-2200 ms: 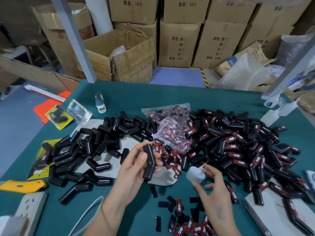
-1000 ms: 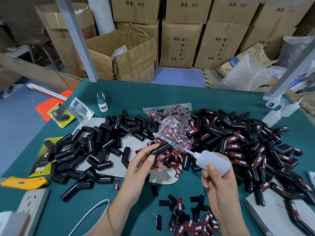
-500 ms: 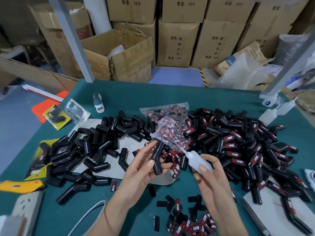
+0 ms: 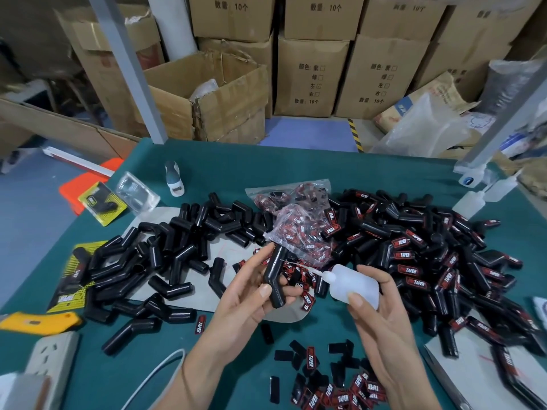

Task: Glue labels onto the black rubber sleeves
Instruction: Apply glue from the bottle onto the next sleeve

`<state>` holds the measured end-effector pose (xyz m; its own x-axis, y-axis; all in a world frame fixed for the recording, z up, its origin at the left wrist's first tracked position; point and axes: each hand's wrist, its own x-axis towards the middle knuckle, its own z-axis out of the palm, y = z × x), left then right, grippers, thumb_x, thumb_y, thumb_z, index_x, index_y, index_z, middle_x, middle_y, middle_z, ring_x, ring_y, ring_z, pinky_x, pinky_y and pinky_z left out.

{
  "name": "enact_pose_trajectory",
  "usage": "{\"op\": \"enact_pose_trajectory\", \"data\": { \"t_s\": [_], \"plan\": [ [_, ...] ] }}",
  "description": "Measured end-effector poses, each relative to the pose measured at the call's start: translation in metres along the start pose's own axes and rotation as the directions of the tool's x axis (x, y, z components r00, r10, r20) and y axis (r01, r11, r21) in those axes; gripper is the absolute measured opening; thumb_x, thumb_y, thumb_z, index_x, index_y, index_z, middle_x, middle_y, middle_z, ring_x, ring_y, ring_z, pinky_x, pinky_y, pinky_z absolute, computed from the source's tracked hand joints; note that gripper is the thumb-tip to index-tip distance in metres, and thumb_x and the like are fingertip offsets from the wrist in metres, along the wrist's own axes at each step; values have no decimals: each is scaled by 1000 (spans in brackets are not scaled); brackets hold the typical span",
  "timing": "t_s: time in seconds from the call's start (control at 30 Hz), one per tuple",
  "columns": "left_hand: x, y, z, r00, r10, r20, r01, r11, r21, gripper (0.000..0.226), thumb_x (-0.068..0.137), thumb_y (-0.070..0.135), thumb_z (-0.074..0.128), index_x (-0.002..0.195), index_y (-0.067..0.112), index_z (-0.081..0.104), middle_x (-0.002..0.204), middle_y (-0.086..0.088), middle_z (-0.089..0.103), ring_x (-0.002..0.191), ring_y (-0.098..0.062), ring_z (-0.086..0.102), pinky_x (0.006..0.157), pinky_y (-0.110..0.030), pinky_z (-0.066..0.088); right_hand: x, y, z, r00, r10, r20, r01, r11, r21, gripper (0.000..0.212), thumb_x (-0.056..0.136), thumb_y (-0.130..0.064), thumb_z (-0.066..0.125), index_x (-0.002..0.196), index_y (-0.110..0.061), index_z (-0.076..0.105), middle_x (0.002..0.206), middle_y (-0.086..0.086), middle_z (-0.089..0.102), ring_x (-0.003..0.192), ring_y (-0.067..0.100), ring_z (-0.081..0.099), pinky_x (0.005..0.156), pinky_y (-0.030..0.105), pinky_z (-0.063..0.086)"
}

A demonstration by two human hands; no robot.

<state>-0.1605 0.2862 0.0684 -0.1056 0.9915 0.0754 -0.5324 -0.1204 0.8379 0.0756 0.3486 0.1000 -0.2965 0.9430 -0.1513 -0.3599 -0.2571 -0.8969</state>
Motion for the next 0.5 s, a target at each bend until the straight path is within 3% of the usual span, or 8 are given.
{"op": "enact_pose_trajectory", "data": {
  "t_s": [0.13, 0.5],
  "plan": [
    [0, 0, 0, 1000, 14, -3, -14, 1000, 20, 55, 107, 9, 57, 158, 24, 45, 123, -22, 61, 119, -54, 65, 101, -46, 55, 0, -1, -2, 1000, 1, 11, -1, 1000, 9, 60, 75, -22, 86, 130, -25, 63, 132, 14, 68, 113, 26, 69, 92, 27, 57],
    [-1, 1, 1, 1000, -4, 22, 3, 1000, 30, 62, 102, 7, 59, 160, 22, 42, 121, -24, 60, 117, -56, 65, 101, -50, 55, 0, -1, -2, 998, -56, -13, 55, 998, -39, 56, 73, -26, 85, 126, -25, 68, 123, 9, 72, 105, 18, 71, 86, 20, 56]
  ]
}}
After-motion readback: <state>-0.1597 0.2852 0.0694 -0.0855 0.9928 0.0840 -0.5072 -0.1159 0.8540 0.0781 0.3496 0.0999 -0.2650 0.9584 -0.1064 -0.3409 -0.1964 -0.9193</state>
